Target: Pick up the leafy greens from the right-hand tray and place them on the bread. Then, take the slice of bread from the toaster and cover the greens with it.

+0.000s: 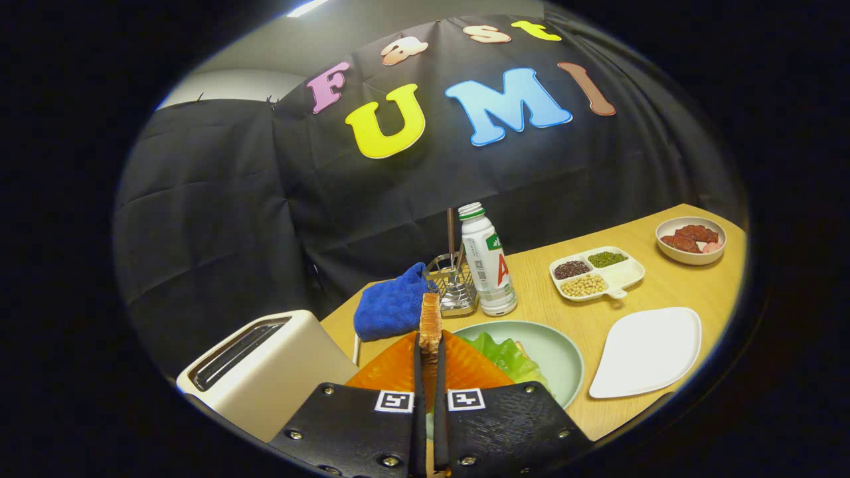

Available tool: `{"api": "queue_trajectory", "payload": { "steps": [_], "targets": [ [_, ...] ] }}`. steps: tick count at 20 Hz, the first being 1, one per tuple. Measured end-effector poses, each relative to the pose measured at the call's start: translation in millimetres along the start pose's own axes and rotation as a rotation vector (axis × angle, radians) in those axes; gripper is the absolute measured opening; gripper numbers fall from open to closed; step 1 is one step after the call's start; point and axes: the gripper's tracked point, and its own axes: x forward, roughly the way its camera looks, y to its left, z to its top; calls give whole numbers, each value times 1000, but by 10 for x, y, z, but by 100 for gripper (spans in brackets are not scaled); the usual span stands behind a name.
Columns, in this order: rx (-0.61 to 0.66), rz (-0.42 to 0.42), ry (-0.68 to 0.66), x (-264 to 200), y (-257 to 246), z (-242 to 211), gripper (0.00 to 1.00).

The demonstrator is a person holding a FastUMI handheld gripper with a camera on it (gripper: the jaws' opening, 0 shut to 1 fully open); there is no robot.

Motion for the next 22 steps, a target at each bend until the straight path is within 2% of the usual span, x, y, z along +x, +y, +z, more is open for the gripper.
{"api": "queue_trajectory", "payload": {
  "steps": [5, 6, 9, 11, 15, 17, 21, 22],
  "targets": [
    [-62, -48, 20, -39, -154, -85, 11],
    [-74, -62, 27, -51, -193, -91, 15],
    [-88, -65, 35, -67, -232, -109, 15],
    [-105, -75, 46, -77, -274, -135, 19],
    [-126, -100, 72, -86, -372, -193, 21],
    [-147, -111, 74, -85, -417, -194, 26],
    [-196, -132, 71, -104, -502, -173, 27],
    [-221, -159, 66, -116, -558, -141, 33]
  ]
}}
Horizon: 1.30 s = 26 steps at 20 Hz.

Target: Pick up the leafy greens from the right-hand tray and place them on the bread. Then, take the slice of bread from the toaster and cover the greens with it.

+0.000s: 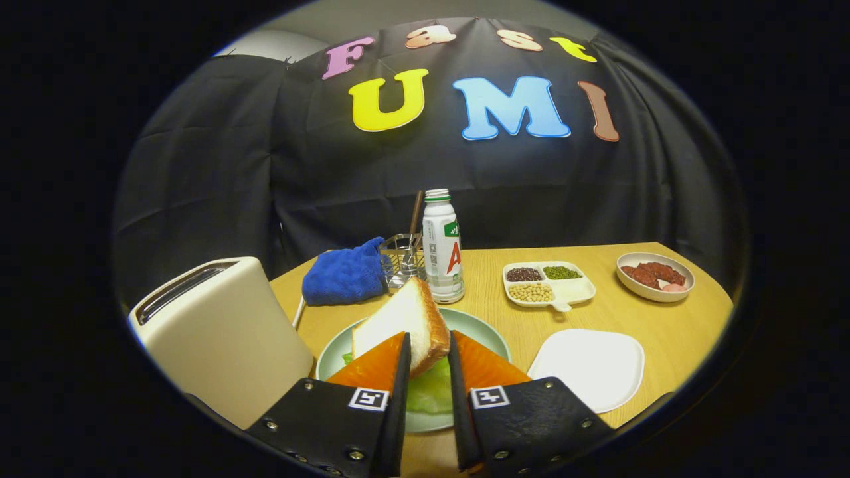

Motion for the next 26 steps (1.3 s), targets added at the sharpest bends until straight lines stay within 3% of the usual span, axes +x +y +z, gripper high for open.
{"api": "queue_trajectory", "payload": {
  "steps": [2, 3, 8, 13, 26],
  "targets": [
    [-37, -18, -16, -21, -61, 29, 45],
    [-44, -16, -23, -32, -70, 33, 47],
    [-69, -7, -111, -244, -191, 250, 47],
    [-89, -58, -197, -532, -497, 452, 47],
    [-80, -153, -232, -717, -1305, 465, 47]
  ]
}}
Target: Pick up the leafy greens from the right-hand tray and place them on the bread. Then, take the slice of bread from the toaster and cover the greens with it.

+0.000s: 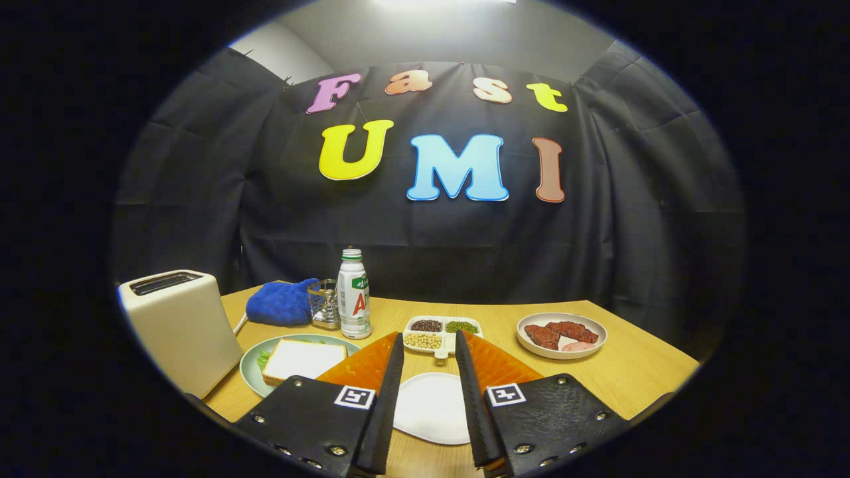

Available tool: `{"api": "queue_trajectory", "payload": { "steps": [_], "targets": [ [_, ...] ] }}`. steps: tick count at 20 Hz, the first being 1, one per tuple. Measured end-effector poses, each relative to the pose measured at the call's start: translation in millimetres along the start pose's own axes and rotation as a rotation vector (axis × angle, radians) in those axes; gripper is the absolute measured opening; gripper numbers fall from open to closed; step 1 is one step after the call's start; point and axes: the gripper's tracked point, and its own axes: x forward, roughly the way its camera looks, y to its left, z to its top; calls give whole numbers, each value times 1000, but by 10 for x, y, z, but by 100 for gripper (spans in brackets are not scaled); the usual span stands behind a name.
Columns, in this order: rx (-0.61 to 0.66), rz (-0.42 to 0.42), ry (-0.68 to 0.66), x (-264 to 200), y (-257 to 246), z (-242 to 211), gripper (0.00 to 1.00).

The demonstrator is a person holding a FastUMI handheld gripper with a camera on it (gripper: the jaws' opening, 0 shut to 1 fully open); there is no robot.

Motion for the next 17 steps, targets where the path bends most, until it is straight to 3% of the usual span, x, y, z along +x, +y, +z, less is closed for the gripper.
{"api": "queue_trajectory", "payload": {
  "steps": [4, 8, 11, 17],
  "targets": [
    [-1, -14, -7, -27, -217, 0, 47],
    [27, 41, -34, -27, -375, 30, 47],
    [15, -4, -34, -31, -686, 17, 47],
    [13, -7, -31, 4, -1065, 8, 47]
  ]
}}
